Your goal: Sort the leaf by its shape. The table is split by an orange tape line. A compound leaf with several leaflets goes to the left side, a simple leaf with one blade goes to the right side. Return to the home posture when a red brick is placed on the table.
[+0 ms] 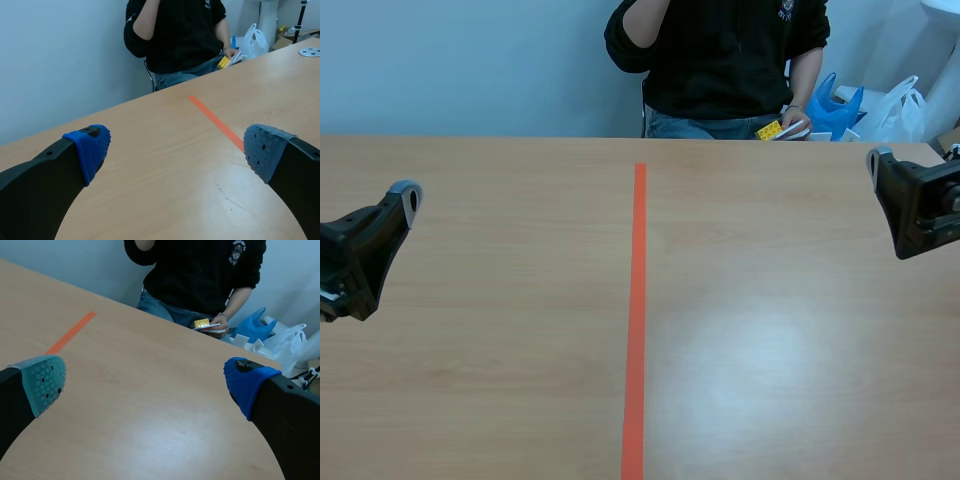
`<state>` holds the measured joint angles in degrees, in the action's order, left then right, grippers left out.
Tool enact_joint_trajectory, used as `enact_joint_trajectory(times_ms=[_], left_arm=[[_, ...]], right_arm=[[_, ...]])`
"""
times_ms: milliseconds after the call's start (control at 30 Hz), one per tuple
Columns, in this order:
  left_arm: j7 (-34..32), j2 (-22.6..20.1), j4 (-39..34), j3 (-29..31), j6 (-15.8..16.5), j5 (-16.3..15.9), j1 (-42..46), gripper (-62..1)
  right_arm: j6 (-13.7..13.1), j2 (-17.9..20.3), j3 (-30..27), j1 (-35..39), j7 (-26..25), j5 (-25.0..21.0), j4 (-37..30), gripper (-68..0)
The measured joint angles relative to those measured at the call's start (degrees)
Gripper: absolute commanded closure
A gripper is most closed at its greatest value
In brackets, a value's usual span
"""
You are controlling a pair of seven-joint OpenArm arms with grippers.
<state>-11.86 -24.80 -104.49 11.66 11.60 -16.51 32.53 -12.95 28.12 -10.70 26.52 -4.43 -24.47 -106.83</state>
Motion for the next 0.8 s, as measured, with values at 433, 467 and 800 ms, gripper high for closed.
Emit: enact_joint_trajectory(times_ms=[433,467,800], left_arm=[[0.0,0.0,0.0,0.0,0.0,0.0,0.0,-57.2],[0.0,0.0,0.0,0.0,0.0,0.0,0.0,-57.2],[0.0,0.0,0.0,0.0,0.0,0.0,0.0,-57.2]], right_arm=[[0.0,0.0,0.0,0.0,0.5,1.5,0.0,-67.9],[0.0,0.0,0.0,0.0,0.5,1.5,0.0,-67.9],[0.0,-0.4,0.0,0.0,1.2,1.5,0.0,-67.9]])
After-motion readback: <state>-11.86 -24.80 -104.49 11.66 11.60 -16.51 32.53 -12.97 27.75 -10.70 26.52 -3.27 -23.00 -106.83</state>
